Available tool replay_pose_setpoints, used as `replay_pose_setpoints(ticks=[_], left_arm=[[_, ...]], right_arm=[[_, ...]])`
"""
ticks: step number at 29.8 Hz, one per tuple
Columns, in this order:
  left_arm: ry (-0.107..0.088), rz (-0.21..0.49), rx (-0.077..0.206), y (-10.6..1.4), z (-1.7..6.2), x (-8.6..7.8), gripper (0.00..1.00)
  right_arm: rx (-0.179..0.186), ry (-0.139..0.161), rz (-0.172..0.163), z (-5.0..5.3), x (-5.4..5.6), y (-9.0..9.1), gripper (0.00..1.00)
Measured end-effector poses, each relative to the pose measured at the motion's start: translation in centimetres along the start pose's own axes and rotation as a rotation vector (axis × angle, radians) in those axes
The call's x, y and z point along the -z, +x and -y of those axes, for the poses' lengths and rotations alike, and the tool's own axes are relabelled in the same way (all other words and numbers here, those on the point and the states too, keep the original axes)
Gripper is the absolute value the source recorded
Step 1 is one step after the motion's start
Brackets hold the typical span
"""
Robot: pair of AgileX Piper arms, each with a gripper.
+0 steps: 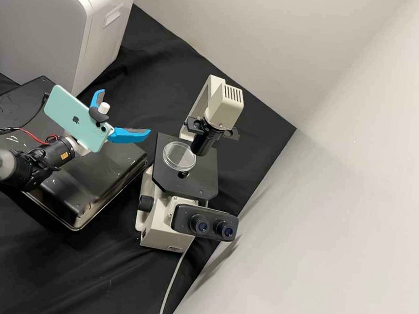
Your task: Place the petri dish on the bench
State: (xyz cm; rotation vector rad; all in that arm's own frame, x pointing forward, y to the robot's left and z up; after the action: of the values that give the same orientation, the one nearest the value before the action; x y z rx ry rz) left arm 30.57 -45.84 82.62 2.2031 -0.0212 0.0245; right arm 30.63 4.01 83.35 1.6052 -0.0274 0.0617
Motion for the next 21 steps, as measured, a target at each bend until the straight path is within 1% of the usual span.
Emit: replay_pose_setpoints(ticks=[2, 3, 6, 7, 10, 12, 14, 15, 16, 17, 18, 19, 21], left_arm=[[-0.003, 0.002, 0.006, -0.2, 0.14, -0.2, 1.0], [-0.004, 0.01, 0.01, -0.4, 0.24, -0.4, 1.0], [-0.005, 0.053, 0.025, -1.7, 0.47, -1.6, 1.0], [-0.005, 0.076, 0.031, -2.5, 0.57, -2.2, 1.0], [-0.007, 0.133, 0.034, -4.0, 0.51, -3.6, 1.0], [-0.012, 0.168, 0.044, -5.1, 0.71, -4.4, 1.0], [-0.021, 0.193, 0.044, -6.0, 0.82, -5.1, 1.0], [-0.022, 0.21, 0.045, -6.5, 0.91, -5.5, 1.0], [-0.024, 0.226, 0.048, -7.1, 1.14, -5.8, 1.0], [-0.027, 0.235, 0.042, -7.4, 1.12, -6.0, 1.0], [-0.032, 0.252, 0.046, -8.2, 1.49, -6.2, 1.0], [-0.038, 0.26, 0.042, -8.7, 1.58, -6.3, 1.0], [-0.043, 0.285, 0.051, -9.7, 2.06, -6.7, 1.0]], right_arm=[[0.0, 0.0, 0.0, 0.0, 0.0, 0.0, 1.0], [0.0, 0.0, 0.0, 0.0, 0.0, 0.0, 1.0], [0.0, 0.0, 0.0, 0.0, 0.0, 0.0, 1.0], [0.0, 0.0, 0.0, 0.0, 0.0, 0.0, 1.0], [0.0, 0.0, 0.0, 0.0, 0.0, 0.0, 1.0], [0.0, 0.0, 0.0, 0.0, 0.0, 0.0, 1.0], [0.0, 0.0, 0.0, 0.0, 0.0, 0.0, 1.0], [0.0, 0.0, 0.0, 0.0, 0.0, 0.0, 1.0], [0.0, 0.0, 0.0, 0.0, 0.0, 0.0, 1.0], [0.0, 0.0, 0.0, 0.0, 0.0, 0.0, 1.0], [0.0, 0.0, 0.0, 0.0, 0.0, 0.0, 1.0], [0.0, 0.0, 0.0, 0.0, 0.0, 0.0, 1.0], [0.0, 0.0, 0.0, 0.0, 0.0, 0.0, 1.0]])
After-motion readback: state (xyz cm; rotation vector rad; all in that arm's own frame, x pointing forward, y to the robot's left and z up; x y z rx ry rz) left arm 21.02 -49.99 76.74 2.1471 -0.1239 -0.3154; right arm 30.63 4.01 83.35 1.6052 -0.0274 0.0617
